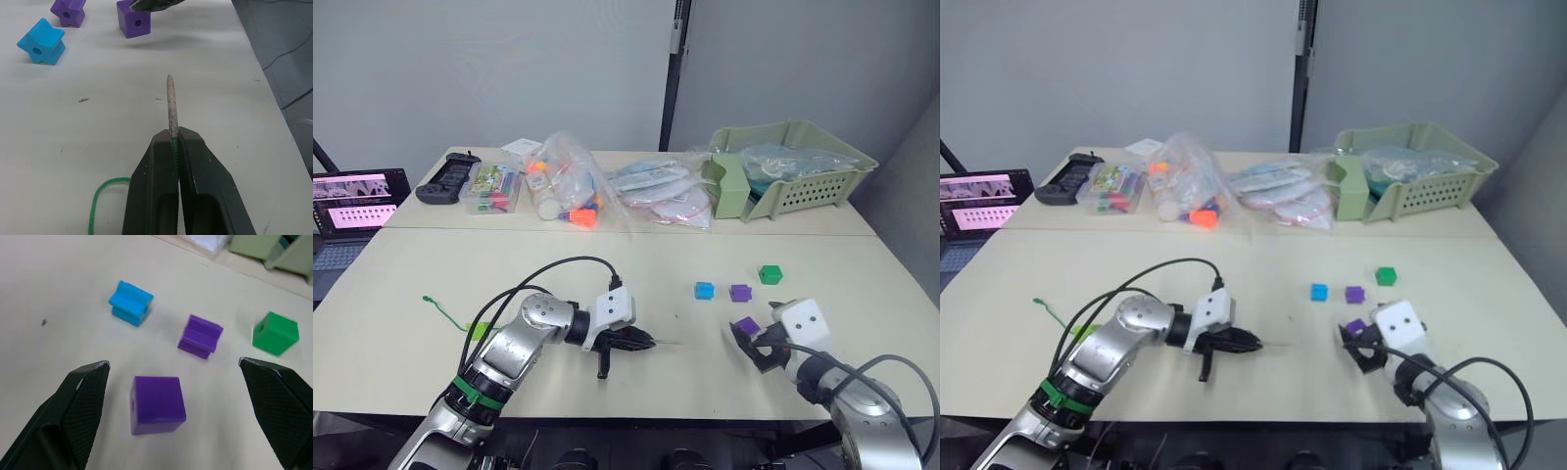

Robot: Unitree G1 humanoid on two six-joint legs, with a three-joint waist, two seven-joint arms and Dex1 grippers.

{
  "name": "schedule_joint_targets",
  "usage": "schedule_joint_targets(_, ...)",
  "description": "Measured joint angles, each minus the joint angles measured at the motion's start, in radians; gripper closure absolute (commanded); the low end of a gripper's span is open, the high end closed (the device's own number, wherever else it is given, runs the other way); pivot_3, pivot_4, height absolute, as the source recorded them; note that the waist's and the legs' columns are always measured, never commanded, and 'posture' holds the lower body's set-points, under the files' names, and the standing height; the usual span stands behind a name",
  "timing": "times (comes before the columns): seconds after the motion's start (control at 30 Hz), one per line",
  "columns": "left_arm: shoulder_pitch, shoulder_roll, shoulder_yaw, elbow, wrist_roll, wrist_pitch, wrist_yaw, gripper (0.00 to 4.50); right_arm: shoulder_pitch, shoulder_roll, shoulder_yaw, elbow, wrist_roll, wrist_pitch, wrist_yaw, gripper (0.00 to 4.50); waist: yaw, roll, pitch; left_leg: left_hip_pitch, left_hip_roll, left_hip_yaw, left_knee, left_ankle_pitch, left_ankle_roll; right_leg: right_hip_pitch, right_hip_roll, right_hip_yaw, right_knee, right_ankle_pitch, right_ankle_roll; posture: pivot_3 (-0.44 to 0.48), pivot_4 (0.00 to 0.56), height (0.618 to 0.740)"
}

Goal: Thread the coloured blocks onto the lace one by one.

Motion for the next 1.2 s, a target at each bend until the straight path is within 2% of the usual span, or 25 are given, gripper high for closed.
schedule_joint_targets(0.3,0.000,0.007,0.000,0.000,0.000,0.000,0.000,4.50,0.023,0.028,0.037,0.093,0.066,-0.018,-0.056,0.01,-0.003,0.001,0.001,0.000,0.000,0.001,-0.001,0.000,0.000,-0.001,0.001,0.000,0.000,0.000,0.000,0.000,0.150,0.740)
schedule_joint_targets(0.5,0.000,0.009,0.000,0.000,0.000,0.002,0.000,4.50,0.023,0.019,0.047,0.110,0.104,-0.068,-0.068,1.83,-0.003,0.002,0.001,0.000,0.000,0.001,-0.001,0.000,0.000,-0.001,0.000,0.000,0.000,0.000,0.000,0.000,0.150,0.740)
schedule_joint_targets(0.63,0.000,0.010,0.000,0.000,0.000,0.004,0.000,4.50,0.021,-0.010,0.049,0.134,0.111,-0.102,-0.062,3.27,-0.003,0.002,0.001,0.000,0.000,0.001,-0.001,0.000,0.000,-0.001,0.001,0.000,0.000,0.000,0.000,0.000,0.150,0.740)
schedule_joint_targets(0.77,0.000,0.011,0.000,0.000,0.000,0.011,0.000,4.50,0.017,-0.060,0.052,0.158,0.144,-0.137,-0.022,3.35,-0.003,0.002,0.001,0.000,-0.001,0.001,-0.001,0.000,0.000,-0.001,0.001,0.001,0.000,0.000,0.000,0.000,0.150,0.740)
schedule_joint_targets(0.9,0.000,0.017,0.000,-0.001,0.000,0.012,0.000,4.50,0.013,-0.135,0.067,0.143,0.217,-0.157,0.088,3.35,-0.003,0.002,0.002,0.000,-0.001,0.001,-0.001,0.000,0.000,-0.001,0.001,0.000,0.000,0.000,0.000,0.000,0.150,0.740)
schedule_joint_targets(1.03,0.000,0.022,0.002,-0.009,-0.002,0.017,-0.002,4.50,-0.028,-0.233,0.138,0.100,0.274,-0.165,0.222,3.35,-0.006,0.002,0.002,0.000,-0.001,0.001,-0.001,0.000,0.000,-0.001,0.002,0.000,-0.001,0.000,0.000,0.000,0.150,0.740)
schedule_joint_targets(1.2,0.004,0.050,0.003,-0.046,-0.008,0.039,-0.007,4.50,-0.121,-0.309,0.226,0.138,0.291,-0.197,0.330,3.35,-0.005,0.002,0.003,0.000,-0.001,0.001,-0.001,0.000,0.000,-0.001,0.001,0.000,-0.002,0.000,0.000,0.000,0.150,0.740)
